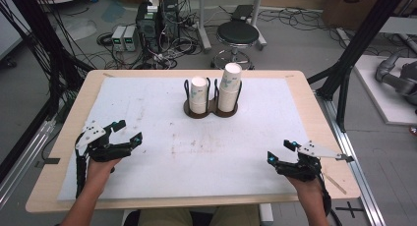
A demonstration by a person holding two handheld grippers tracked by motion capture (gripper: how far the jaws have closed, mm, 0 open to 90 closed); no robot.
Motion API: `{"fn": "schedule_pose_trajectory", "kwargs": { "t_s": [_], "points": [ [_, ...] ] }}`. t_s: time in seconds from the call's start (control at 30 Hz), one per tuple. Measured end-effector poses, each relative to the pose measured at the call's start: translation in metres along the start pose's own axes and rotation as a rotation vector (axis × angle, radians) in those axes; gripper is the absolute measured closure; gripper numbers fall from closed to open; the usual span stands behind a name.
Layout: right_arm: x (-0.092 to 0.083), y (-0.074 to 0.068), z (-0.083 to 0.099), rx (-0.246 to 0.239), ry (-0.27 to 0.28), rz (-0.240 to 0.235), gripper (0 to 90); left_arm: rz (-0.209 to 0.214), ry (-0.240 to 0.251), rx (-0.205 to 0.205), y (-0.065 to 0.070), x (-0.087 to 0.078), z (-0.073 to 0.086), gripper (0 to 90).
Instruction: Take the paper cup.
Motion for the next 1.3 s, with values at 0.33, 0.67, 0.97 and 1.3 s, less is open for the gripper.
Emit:
{"fn": "schedule_pose_trajectory", "kwargs": {
  "t_s": [0.33, 0.67, 0.97, 1.3],
  "points": [
    [0.001, 0.002, 0.001, 0.008, -0.007, -0.004, 20.8, 0.039, -0.024, -0.007, 0.005, 0.007, -0.001, 14.7],
    [0.001, -0.004, -0.004, -0.010, -0.003, -0.007, 20.8, 0.079, -0.012, 0.007, 0.015, 0.023, -0.021, 14.8],
    [0.004, -0.003, -0.004, -0.003, -0.012, -0.016, 20.8, 0.147, -0.039, 0.039, 0.027, 0.055, -0.049, 14.8],
    [0.005, -0.003, -0.004, -0.003, -0.013, -0.019, 20.8, 0.219, -0.074, 0.062, 0.035, 0.087, -0.077, 14.8]
  ]
}}
Point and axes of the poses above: each handheld gripper's, and its own axes: x roughly forward along the jaws, z roughly out of its underside, y roughly to its right, the point moved 5 cm from there along x, roughly forward along the jaws, and after that the axes turned 13 degrees about -z, right-handed, at the moved point
